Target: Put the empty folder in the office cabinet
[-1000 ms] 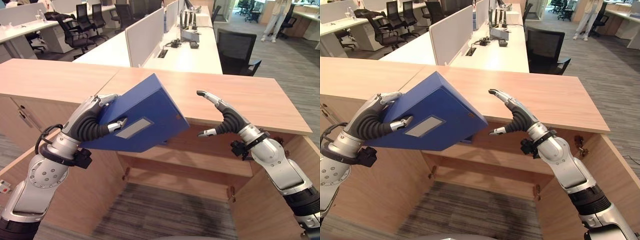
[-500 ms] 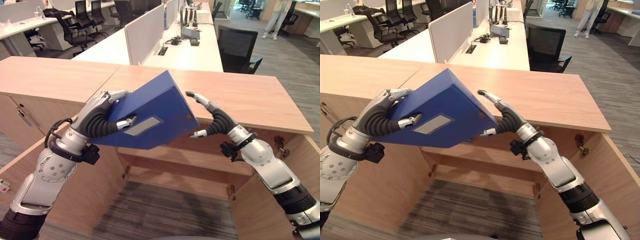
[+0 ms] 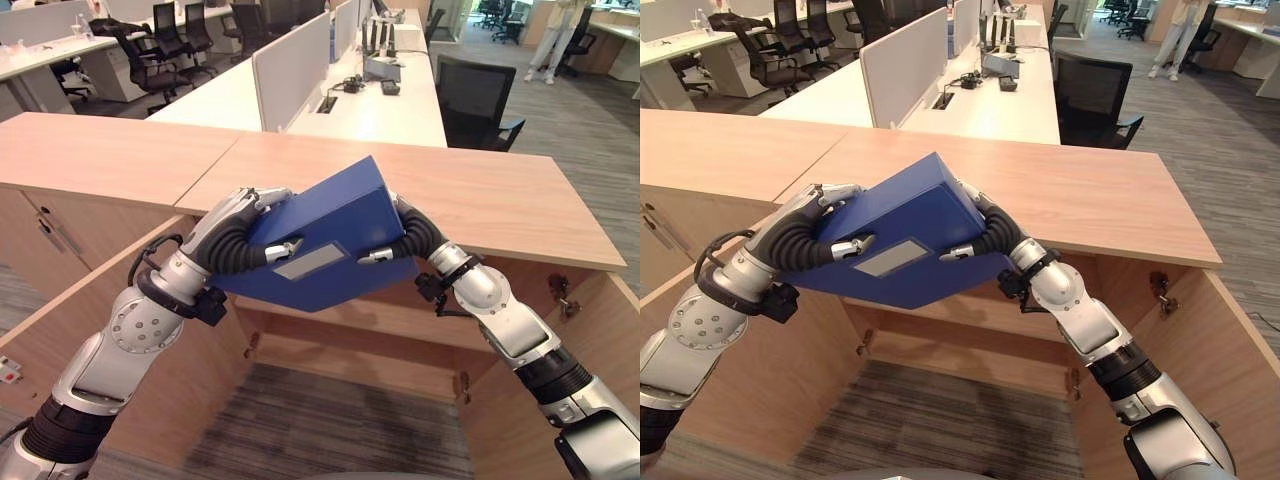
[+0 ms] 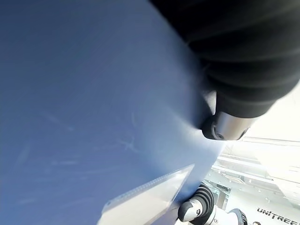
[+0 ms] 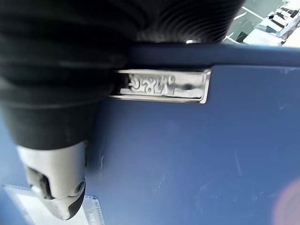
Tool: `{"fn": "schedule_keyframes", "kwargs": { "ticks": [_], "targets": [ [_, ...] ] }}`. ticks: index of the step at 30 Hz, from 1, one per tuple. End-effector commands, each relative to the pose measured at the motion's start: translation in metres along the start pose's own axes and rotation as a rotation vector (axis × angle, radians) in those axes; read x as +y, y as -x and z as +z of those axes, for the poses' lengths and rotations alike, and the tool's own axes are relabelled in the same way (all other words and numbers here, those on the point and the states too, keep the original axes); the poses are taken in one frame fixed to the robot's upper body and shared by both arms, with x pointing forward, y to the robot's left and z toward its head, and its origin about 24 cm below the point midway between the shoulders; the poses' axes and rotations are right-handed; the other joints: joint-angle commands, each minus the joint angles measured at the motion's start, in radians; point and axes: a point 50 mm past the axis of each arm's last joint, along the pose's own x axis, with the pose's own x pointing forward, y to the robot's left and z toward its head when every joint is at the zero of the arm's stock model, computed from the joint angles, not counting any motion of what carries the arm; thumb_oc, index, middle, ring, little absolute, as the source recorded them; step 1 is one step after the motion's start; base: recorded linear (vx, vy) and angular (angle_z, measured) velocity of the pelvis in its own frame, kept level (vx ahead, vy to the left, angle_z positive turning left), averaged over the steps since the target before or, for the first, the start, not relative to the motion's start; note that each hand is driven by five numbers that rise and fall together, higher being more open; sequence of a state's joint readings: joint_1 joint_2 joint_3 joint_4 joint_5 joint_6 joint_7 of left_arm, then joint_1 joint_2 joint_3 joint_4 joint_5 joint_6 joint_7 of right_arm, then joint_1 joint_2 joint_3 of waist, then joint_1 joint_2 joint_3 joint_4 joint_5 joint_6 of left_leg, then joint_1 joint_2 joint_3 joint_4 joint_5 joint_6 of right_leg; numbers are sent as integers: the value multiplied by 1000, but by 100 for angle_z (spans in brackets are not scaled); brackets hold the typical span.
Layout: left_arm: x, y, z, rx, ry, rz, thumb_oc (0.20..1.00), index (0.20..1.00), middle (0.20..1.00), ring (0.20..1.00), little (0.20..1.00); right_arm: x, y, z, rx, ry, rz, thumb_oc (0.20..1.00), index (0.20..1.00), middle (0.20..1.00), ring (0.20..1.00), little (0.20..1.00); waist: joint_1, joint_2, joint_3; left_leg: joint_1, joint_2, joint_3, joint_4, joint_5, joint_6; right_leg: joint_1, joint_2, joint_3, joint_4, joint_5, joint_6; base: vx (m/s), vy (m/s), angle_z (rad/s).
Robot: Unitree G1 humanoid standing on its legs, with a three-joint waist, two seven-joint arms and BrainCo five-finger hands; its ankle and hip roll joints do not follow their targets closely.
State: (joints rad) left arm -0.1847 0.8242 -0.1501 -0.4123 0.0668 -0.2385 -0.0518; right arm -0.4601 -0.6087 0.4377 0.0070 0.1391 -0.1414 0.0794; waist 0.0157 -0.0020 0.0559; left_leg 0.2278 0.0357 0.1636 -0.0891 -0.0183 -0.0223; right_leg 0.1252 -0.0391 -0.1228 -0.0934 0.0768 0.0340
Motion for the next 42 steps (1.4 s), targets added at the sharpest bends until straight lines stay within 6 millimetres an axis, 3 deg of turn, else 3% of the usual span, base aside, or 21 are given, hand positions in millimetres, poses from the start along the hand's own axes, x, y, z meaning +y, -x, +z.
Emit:
{"fn": "schedule_keyframes", "kwargs": {
  "ticks": [1, 2, 3, 4, 5, 7, 8, 12, 19, 20, 21, 22, 23, 28, 29, 30, 33, 35, 38, 42],
  "targets": [
    [18, -32, 62, -428, 139, 130, 200, 200, 200, 200, 200, 34, -30, 33, -168, -88, 142, 1000, 1000, 1000, 1000, 1000, 6, -45, -36, -19, 4, -48, 2, -53, -8, 66, -39, -42, 17, -85, 58, 0, 0, 0],
    [17, -32, 64, -439, 152, 130, 200, 200, 200, 200, 200, 38, -31, 31, -161, -107, 153, 1000, 1000, 1000, 1000, 1000, 6, -46, -36, -19, 4, -48, 2, -53, -8, 66, -39, -42, 18, -86, 58, 0, 0, 0],
    [16, -33, 67, -458, 177, 136, 200, 200, 200, 200, 200, 46, -32, 26, -143, -173, 175, 464, 464, 464, 464, 464, 7, -46, -36, -18, 3, -48, 2, -54, -8, 67, -39, -42, 18, -86, 58, 0, 0, 0],
    [16, -33, 67, -458, 177, 136, 200, 200, 200, 200, 200, 46, -32, 26, -144, -173, 175, 200, 200, 200, 200, 200, 7, -46, -36, -18, 3, -48, 2, -54, -8, 67, -39, -42, 18, -86, 58, 0, 0, 0],
    [15, -36, 72, -489, 216, 151, 200, 200, 200, 200, 200, 63, -32, 16, -100, -290, 217, 200, 200, 200, 200, 200, 11, -47, -35, -18, 4, -48, 2, -53, -8, 68, -39, -44, 18, -87, 58, 0, 0, 0],
    [15, -36, 72, -489, 215, 151, 200, 200, 200, 200, 200, 63, -33, 16, -101, -291, 218, 200, 200, 200, 200, 200, 10, -47, -35, -18, 4, -48, 2, -53, -8, 67, -39, -44, 18, -87, 58, 0, 0, 0],
    [14, -41, 78, -531, 244, 173, 200, 200, 200, 200, 200, 94, -30, 6, -43, -487, 319, 200, 200, 200, 200, 200, 14, -49, -32, -19, 4, -49, 2, -51, -10, 67, -39, -47, 20, -89, 58, 0, 0, 0],
    [10, -51, 87, -584, 202, 159, 200, 200, 200, 200, 200, 133, -23, 10, -25, -639, 535, 200, 200, 200, 200, 200, 19, -49, -29, -22, 4, -52, 2, -48, -12, 65, -39, -51, 19, -90, 58, 0, 0, 0],
    [9, -56, 85, -575, 129, 163, 200, 200, 200, 200, 200, 150, -15, -2, 37, -676, 571, 200, 200, 200, 200, 200, 22, -43, -26, -26, 3, -55, 2, -46, -12, 64, -41, -58, 20, -91, 61, 0, 0, 0],
    [9, -57, 83, -559, 123, 164, 335, 335, 335, 335, 335, 151, -12, -5, 52, -678, 574, 200, 200, 200, 200, 200, 21, -42, -27, -26, 3, -55, 2, -46, -13, 64, -42, -60, 20, -90, 61, 0, 0, 0],
    [8, -57, 81, -547, 116, 160, 567, 567, 567, 567, 567, 152, -9, -7, 63, -677, 577, 200, 200, 200, 200, 200, 21, -42, -27, -26, 3, -55, 2, -46, -13, 64, -42, -61, 20, -90, 61, 0, 0, 0],
    [8, -57, 78, -530, 114, 156, 956, 956, 956, 956, 956, 153, -5, -12, 84, -680, 578, 200, 200, 200, 200, 200, 20, -42, -26, -27, 3, -55, 2, -45, -13, 63, -42, -62, 19, -90, 61, 0, 0, 0],
    [8, -57, 78, -530, 115, 156, 1000, 1000, 1000, 1000, 1000, 153, -5, -12, 85, -680, 579, 200, 200, 200, 200, 200, 20, -41, -27, -27, 3, -55, 2, -45, -13, 64, -42, -62, 18, -90, 61, 0, 0, 0],
    [-1, -39, 44, -348, 256, 45, 1000, 1000, 1000, 1000, 1000, 146, 38, -59, 287, -707, 454, 200, 200, 200, 200, 200, 12, -34, -24, -31, 2, -53, 2, -43, -15, 61, -41, -66, 18, -88, 62, 2, 0, 1],
    [-9, -27, 31, -272, 393, -105, 1000, 1000, 1000, 1000, 1000, 144, 60, -78, 382, -733, 398, 200, 200, 200, 200, 200, 5, -28, -21, -33, 2, -51, 2, -41, -16, 59, -43, -66, 18, -84, 63, 3, -1, 3],
    [-9, -27, 31, -272, 397, -109, 1000, 1000, 1000, 1000, 1000, 145, 60, -78, 381, -735, 398, 200, 200, 200, 200, 200, 5, -29, -23, -33, 2, -51, 2, -41, -16, 59, -43, -66, 18, -84, 63, 13, 0, 4],
    [-28, -1, 6, -106, 676, -357, 1000, 1000, 1000, 1000, 1000, 146, 97, -101, 517, -775, 319, 200, 200, 200, 200, 200, -11, -24, -23, -33, 4, -42, 2, -40, -20, 55, -42, -65, 17, -79, 65, 0, 0, 0],
    [-45, 16, -8, 5, 831, -455, 1000, 1000, 1000, 1000, 1000, 142, 112, -113, 581, -776, 252, 200, 200, 200, 200, 200, -19, -21, -23, -37, 5, -39, 2, -37, -20, 50, -41, -61, 16, -75, 65, 0, -13, -3],
    [-72, 53, -38, 224, 1014, -466, 1000, 1000, 1000, 1000, 1000, 140, 132, -122, 647, -788, 187, 200, 200, 200, 200, 200, -29, -21, -20, -40, 8, -35, 2, -32, -21, 41, -37, -51, 18, -74, 65, -10, -29, -14],
    [-124, 108, -78, 561, 1234, -296, 1000, 1000, 1000, 1000, 1000, 136, 153, -130, 705, -814, 104, 200, 200, 200, 200, 200, -39, -22, -15, -44, 13, -37, 2, -29, -22, 36, -31, -47, 21, -80, 61, -20, -32, -6]
  ]
}}
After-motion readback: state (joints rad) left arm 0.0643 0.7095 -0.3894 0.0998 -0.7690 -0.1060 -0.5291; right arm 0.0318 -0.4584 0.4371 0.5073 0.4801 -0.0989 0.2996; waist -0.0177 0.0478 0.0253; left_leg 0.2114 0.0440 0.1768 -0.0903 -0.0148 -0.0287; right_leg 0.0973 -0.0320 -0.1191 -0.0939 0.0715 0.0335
